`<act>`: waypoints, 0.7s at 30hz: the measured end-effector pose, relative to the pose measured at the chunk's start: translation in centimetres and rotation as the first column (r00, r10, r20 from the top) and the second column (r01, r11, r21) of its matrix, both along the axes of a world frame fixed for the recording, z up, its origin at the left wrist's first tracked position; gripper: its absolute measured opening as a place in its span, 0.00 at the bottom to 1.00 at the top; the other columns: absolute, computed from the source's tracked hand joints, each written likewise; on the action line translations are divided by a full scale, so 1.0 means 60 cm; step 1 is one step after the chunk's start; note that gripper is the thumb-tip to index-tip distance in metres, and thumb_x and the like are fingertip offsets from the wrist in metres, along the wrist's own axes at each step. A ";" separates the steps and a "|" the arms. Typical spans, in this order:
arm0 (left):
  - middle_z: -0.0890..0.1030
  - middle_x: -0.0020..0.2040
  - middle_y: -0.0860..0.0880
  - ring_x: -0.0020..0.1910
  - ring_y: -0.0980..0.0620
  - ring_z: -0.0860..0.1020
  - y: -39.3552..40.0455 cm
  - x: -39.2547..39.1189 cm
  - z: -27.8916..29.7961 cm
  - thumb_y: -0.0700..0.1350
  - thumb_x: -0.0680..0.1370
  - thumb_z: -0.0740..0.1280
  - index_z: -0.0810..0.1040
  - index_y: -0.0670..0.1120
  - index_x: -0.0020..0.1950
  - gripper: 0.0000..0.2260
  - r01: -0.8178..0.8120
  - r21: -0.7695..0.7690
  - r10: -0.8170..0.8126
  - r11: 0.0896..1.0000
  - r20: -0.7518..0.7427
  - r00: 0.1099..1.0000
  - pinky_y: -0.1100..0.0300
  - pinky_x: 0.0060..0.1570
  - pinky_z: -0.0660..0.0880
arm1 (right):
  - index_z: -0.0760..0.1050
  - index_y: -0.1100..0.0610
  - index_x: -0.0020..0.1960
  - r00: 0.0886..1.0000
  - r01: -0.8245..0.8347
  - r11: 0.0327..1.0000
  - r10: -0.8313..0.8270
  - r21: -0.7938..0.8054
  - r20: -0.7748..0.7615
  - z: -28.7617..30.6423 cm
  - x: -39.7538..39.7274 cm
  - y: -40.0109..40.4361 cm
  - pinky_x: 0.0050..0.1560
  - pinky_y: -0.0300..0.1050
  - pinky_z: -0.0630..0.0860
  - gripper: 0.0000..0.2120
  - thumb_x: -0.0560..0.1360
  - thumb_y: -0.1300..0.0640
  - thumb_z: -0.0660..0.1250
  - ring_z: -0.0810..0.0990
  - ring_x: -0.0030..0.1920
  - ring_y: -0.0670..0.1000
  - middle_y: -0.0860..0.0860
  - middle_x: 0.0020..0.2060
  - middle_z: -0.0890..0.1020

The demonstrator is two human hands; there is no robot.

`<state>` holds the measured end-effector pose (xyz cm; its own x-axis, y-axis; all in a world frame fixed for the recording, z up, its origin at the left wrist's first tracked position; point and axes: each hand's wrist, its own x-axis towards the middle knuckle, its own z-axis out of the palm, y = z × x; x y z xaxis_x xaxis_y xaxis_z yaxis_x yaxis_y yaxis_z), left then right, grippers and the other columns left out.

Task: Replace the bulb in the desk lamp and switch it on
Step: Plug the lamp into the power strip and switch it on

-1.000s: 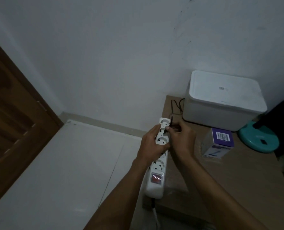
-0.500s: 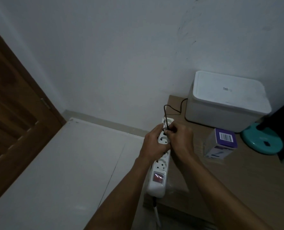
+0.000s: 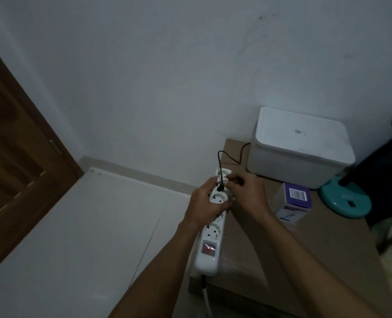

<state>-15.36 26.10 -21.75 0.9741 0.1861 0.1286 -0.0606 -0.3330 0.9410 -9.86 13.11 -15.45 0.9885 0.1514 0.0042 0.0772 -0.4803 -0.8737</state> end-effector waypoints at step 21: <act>0.77 0.54 0.50 0.52 0.52 0.72 -0.298 -0.104 0.032 0.52 0.83 0.65 0.77 0.49 0.57 0.08 0.223 0.765 -0.495 0.604 0.141 0.857 0.58 0.53 0.70 | 0.84 0.58 0.45 0.946 0.317 0.801 -0.224 -0.508 0.236 -0.112 -0.148 -0.431 0.38 0.45 0.75 0.05 0.72 0.63 0.70 0.81 0.44 0.56 0.56 0.42 0.82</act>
<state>-21.61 8.23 -19.85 0.8170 -0.4501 0.3604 -0.5626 -0.7591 0.3275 -18.72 -12.78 -22.20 0.9823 -0.0980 0.1596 -0.0134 -0.8868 -0.4619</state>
